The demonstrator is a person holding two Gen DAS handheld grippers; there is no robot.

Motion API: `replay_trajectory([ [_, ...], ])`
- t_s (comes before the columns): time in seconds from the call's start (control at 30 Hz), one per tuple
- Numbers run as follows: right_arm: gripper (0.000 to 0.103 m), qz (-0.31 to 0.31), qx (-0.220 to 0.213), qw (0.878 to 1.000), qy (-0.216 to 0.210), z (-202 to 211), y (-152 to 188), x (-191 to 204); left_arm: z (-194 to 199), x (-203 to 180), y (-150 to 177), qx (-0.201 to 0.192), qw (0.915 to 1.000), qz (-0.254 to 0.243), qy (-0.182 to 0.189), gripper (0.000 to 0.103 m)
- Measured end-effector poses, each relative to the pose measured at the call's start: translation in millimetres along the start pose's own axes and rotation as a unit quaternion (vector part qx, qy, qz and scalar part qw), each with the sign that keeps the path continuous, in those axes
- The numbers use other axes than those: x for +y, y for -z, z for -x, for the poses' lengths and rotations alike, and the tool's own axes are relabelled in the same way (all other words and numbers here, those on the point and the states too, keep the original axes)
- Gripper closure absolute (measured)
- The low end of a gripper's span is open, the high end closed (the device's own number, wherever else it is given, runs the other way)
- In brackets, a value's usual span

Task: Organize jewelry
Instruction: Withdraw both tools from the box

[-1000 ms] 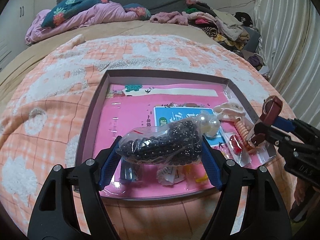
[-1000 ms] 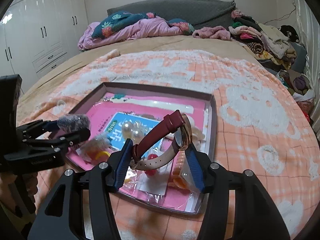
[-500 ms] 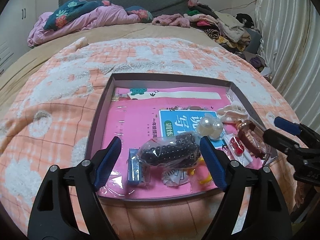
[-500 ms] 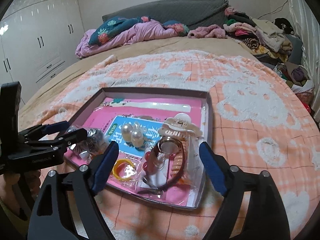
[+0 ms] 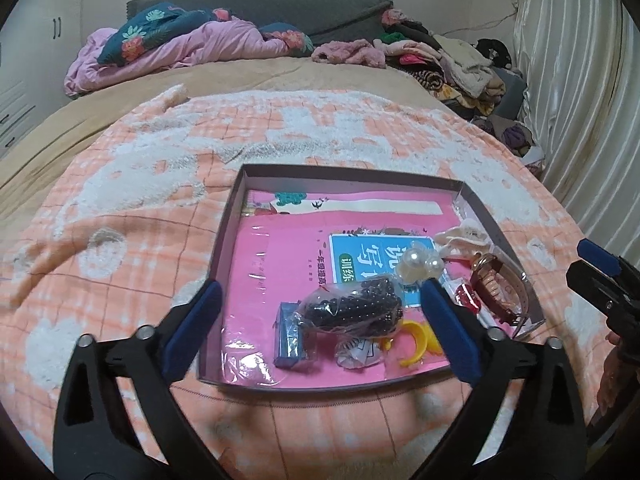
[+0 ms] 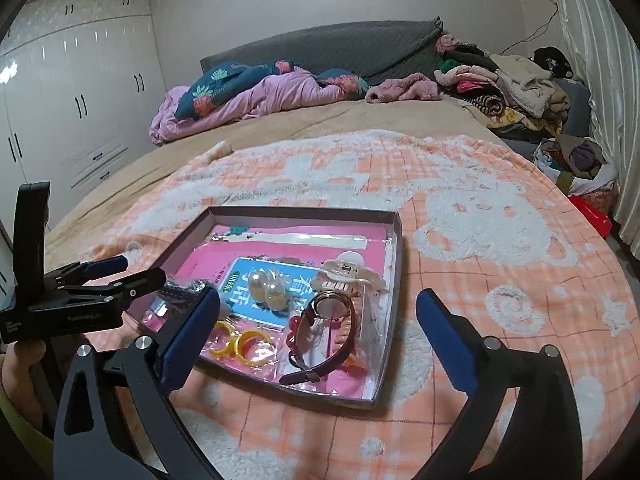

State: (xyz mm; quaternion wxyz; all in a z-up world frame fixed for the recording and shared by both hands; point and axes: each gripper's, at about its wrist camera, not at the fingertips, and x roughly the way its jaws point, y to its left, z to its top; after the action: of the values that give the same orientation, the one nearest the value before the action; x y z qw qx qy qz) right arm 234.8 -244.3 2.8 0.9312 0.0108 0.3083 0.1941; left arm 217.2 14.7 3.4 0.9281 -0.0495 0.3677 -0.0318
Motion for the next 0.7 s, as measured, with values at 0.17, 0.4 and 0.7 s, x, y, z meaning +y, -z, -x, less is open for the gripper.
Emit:
replay_trajectory([
  [0.17,0.004,-0.001,-0.013,1.000,-0.001,17,0,5,21,1,-2,-0.016,0.9999,0.003,-0.001,0.009],
  [0.4,0.004,-0.001,-0.035,0.999,-0.008,48,5,16,52,-1,-1,-0.039,0.9992,0.003,0.002,0.009],
  [0.7,0.004,0.012,-0.048,0.999,-0.009,85,13,27,92,-8,17,-0.058,0.9983,-0.007,-0.001,0.009],
])
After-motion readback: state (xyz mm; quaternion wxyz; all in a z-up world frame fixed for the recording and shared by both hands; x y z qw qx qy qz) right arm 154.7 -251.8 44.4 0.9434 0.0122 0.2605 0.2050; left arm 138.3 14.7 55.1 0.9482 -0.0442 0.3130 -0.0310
